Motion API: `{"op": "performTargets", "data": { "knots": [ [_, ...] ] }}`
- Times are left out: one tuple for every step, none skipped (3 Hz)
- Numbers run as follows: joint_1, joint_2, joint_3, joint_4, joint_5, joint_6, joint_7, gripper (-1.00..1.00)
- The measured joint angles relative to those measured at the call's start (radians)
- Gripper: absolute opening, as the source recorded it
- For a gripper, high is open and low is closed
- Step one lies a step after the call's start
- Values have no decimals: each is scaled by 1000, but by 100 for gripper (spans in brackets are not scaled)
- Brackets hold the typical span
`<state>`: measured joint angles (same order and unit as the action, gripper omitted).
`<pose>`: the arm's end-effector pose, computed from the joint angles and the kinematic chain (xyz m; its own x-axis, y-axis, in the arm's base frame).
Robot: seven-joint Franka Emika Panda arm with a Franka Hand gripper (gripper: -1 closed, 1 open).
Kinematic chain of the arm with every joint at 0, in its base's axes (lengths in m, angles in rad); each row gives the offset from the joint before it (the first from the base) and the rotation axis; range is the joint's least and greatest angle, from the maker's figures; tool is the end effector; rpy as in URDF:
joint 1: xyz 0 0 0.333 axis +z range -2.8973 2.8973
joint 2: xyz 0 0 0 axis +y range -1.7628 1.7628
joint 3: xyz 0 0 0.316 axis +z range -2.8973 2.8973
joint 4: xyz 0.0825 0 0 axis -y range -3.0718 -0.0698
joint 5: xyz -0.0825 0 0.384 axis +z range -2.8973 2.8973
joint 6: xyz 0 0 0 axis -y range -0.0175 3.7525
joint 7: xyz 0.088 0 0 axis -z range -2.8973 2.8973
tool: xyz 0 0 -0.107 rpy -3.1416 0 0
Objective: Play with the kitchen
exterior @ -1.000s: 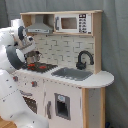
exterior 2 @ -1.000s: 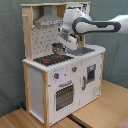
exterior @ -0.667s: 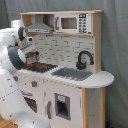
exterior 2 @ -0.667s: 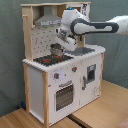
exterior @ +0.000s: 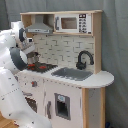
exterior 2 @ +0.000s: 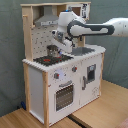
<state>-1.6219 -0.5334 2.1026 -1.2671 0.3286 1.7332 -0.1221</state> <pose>0.4833 0.4707 0.5729 0.7575 0.6341 0.1553 0.6175 -0.7731 0.1447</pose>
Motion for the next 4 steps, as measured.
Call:
{"op": "performTargets", "data": {
  "knots": [
    [-64, -23, 61, 46, 0, -2, -8, -100],
    [-115, -75, 117, 80, 9, -17, -20, -100],
    [-162, -104, 141, 153, 43, -13, -20, -100],
    [-227, -141, 190, 219, 53, -14, -20, -100]
  ]
}}
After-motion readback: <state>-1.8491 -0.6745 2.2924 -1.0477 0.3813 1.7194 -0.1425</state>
